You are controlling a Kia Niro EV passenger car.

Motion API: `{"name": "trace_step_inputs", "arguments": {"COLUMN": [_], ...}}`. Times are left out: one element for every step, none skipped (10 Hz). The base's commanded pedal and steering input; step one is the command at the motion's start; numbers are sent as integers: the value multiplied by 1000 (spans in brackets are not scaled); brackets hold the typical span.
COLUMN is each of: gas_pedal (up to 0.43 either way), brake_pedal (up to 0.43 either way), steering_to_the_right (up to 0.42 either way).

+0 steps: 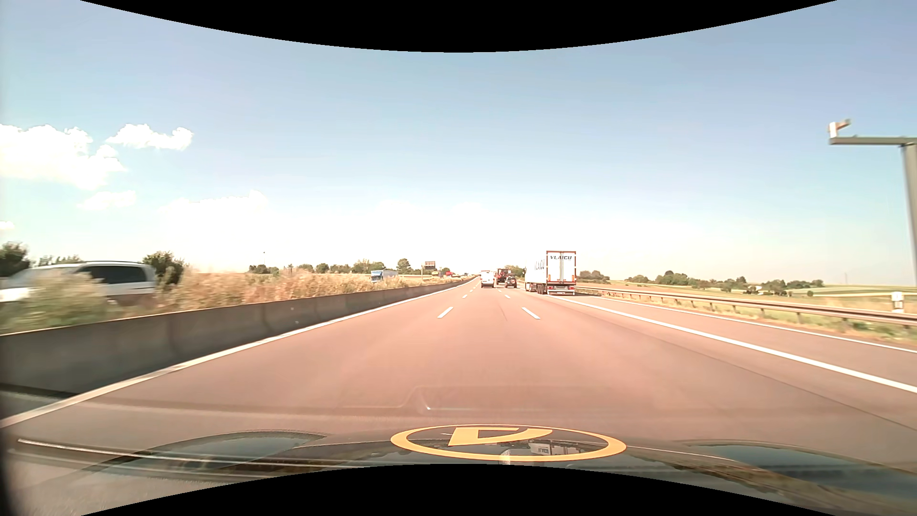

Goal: Follow the waypoints while adhering to traffic rules and regulations

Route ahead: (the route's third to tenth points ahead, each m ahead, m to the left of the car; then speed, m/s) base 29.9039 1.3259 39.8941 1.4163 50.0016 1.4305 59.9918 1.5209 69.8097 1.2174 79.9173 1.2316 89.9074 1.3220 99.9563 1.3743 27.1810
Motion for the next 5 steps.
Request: {"name": "trace_step_inputs", "arguments": {"gas_pedal": [268, 268, 280, 280, 287], "brake_pedal": [0, 0, 0, 0, 0], "steering_to_the_right": [-1, -1, -1, -1, -1]}}
